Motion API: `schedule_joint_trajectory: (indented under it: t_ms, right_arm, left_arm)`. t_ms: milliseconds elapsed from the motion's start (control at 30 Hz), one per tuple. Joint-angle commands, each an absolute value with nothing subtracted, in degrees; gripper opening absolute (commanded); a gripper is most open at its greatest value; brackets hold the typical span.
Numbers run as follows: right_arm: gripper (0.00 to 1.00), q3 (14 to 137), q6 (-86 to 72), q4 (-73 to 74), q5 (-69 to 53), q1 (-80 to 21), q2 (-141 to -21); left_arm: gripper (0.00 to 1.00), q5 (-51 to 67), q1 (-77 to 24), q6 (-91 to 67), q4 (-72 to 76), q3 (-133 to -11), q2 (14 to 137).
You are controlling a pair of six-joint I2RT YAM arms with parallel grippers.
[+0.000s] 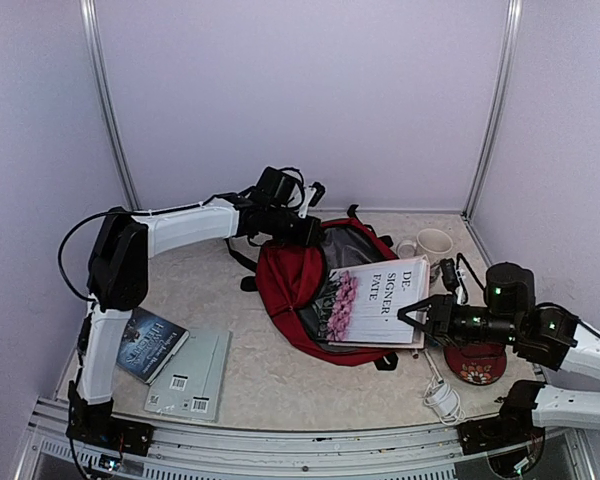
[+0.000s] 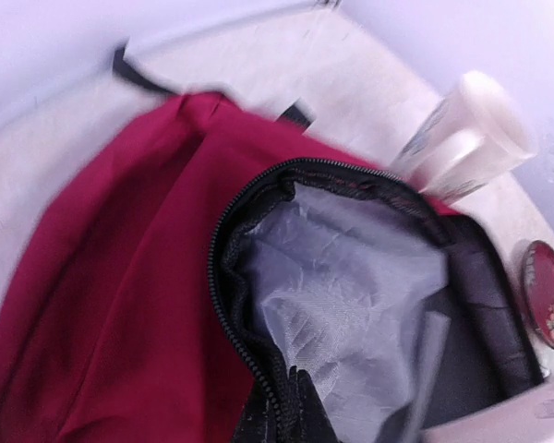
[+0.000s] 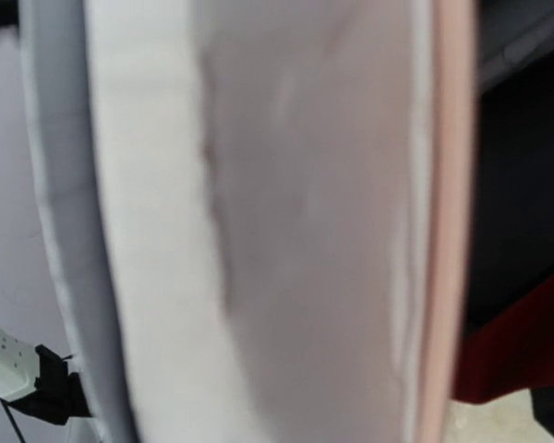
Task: Pack the student bag
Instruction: Pick up the largest pocket of the bag from the student bag, then place the book in the largest pocket of the bag.
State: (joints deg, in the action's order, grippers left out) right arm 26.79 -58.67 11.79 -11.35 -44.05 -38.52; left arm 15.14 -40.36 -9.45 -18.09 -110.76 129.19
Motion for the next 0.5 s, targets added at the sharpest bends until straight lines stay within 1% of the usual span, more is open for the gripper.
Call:
schedule_joint_trajectory:
  t_ms: [0, 100, 200, 367, 467]
  right_arm:
    - [0.2, 24.78, -63.36, 1.58, -13.17, -43.77, -40.3]
    - [0.21, 23.01, -66.71, -2.33, -11.71, -43.68, -41.48]
    - [0.21, 22.05, -69.23, -4.83, -7.76, -43.59, -42.08]
    - [0.19, 20.47, -72.85, -14.3, 1.98, -43.44, -42.97]
    - [0.2, 21.76, -73.25, -16.67, 8.19, -43.41, -44.81]
  left_arm:
    - [0.0, 9.39, -45.16, -2.99, -12.52, -107.92, 117.29]
    - [0.0, 8.2, -48.02, 0.29, -10.38, -104.63, 112.11]
    - [0.0, 8.82, -50.25, 2.7, -10.79, -103.79, 109.1]
    - [0.0, 9.75, -53.53, 5.34, -12.08, -103.29, 107.5]
    - [0.0, 11.43, -54.37, 6.09, -12.2, -103.05, 107.89]
